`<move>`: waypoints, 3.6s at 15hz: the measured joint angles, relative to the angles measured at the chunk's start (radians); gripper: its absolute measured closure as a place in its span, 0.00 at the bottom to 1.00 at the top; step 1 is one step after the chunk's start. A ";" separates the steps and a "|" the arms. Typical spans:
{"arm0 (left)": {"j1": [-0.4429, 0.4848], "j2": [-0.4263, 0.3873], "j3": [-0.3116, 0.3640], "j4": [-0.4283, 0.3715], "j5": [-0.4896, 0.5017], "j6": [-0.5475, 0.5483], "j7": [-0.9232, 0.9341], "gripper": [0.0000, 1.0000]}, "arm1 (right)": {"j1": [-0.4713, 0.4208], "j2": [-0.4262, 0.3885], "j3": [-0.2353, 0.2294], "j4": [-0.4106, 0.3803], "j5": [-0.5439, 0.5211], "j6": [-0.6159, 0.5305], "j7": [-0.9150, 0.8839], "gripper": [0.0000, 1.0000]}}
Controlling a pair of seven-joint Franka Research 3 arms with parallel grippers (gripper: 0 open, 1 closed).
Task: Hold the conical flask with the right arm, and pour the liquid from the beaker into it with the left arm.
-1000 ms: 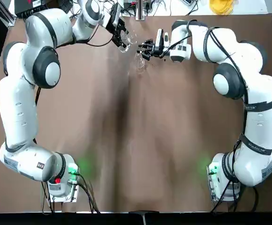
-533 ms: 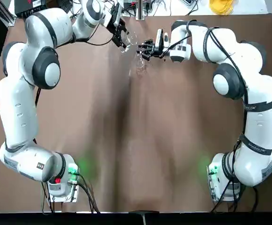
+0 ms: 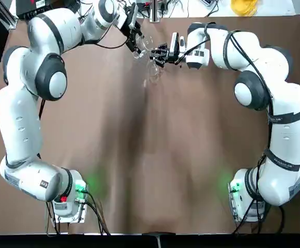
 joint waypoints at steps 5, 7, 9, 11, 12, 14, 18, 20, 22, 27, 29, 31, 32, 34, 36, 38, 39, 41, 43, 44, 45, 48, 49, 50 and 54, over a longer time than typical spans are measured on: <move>-0.007 -0.005 0.002 0.001 0.078 0.005 -0.051 0.04 | 0.003 0.000 0.000 0.000 0.008 0.005 -0.003 0.61; -0.007 -0.006 0.003 0.002 0.097 0.005 -0.062 0.04 | 0.003 0.000 0.000 0.000 0.009 0.005 -0.003 0.61; -0.007 -0.007 0.003 0.002 0.113 0.005 -0.074 0.04 | 0.004 0.000 0.000 0.000 0.009 0.007 -0.004 0.61; -0.009 -0.007 0.003 0.003 0.145 0.005 -0.094 0.04 | 0.004 0.000 0.000 0.000 0.009 0.012 -0.005 0.61; -0.011 -0.007 0.003 0.003 0.150 0.005 -0.097 0.04 | 0.004 0.000 0.000 0.000 0.009 0.013 -0.006 0.61; -0.013 -0.008 0.003 0.003 0.153 0.005 -0.105 0.04 | 0.004 0.000 0.000 0.000 0.009 0.016 -0.007 0.61; -0.024 -0.010 0.003 0.003 0.174 0.005 -0.130 0.04 | 0.009 0.000 0.000 0.000 0.009 0.032 -0.009 0.61; -0.026 -0.013 0.001 0.003 0.199 0.004 -0.154 0.04 | 0.010 0.000 0.000 0.000 0.009 0.034 -0.009 0.61; -0.027 -0.014 0.000 0.003 0.208 0.004 -0.163 0.04 | 0.011 0.000 0.000 0.000 0.009 0.034 -0.009 0.61; -0.030 -0.015 0.000 0.004 0.221 0.004 -0.175 0.04 | 0.017 0.000 0.000 0.002 0.016 0.048 -0.009 0.61; -0.031 -0.016 0.000 0.005 0.248 0.004 -0.202 0.04 | 0.022 0.000 0.000 0.002 0.017 0.056 -0.009 0.61; -0.032 -0.017 0.000 0.009 0.259 0.004 -0.219 0.04 | 0.027 0.000 0.000 0.006 0.017 0.064 -0.009 0.61; -0.033 -0.017 0.000 0.012 0.260 0.004 -0.225 0.04 | 0.029 0.000 0.000 0.009 0.018 0.068 -0.009 0.61; -0.036 -0.017 0.000 0.015 0.261 0.004 -0.238 0.04 | 0.034 0.000 0.000 0.013 0.020 0.075 -0.009 0.61; -0.039 -0.017 0.000 0.016 0.261 0.004 -0.244 0.04 | 0.037 0.000 0.000 0.015 0.021 0.077 -0.009 0.61; -0.040 -0.017 0.001 0.016 0.277 0.004 -0.245 0.04 | 0.038 0.000 0.000 0.015 0.021 0.079 -0.009 0.61; -0.040 -0.017 0.001 0.016 0.282 0.004 -0.246 0.04 | 0.038 0.000 0.000 0.015 0.022 0.079 -0.009 0.61; -0.040 -0.017 0.001 0.017 0.291 0.004 -0.246 0.04 | 0.038 0.000 0.000 0.015 0.022 0.080 -0.009 0.61; -0.040 -0.017 0.001 0.019 0.300 0.004 -0.253 0.04 | 0.038 0.000 0.000 0.015 0.022 0.080 -0.009 0.61; -0.040 -0.017 0.001 0.020 0.311 0.004 -0.260 0.04 | 0.039 0.000 0.000 0.015 0.022 0.081 -0.009 0.61; -0.040 -0.017 0.000 0.022 0.326 0.004 -0.273 0.04 | 0.039 0.000 0.000 0.015 0.022 0.082 -0.009 0.61; -0.045 -0.021 -0.002 0.025 0.347 0.004 -0.302 0.04 | 0.040 0.000 0.000 0.016 0.022 0.082 -0.009 0.61; -0.049 -0.024 -0.002 0.025 0.351 0.004 -0.306 0.04 | 0.041 0.000 0.000 0.016 0.022 0.083 -0.009 0.61; -0.053 -0.027 -0.001 0.025 0.355 0.004 -0.314 0.04 | 0.041 0.000 0.000 0.016 0.023 0.083 -0.010 0.61; -0.061 -0.032 -0.001 0.025 0.367 0.004 -0.329 0.04 | 0.042 0.000 0.000 0.017 0.023 0.083 -0.010 0.61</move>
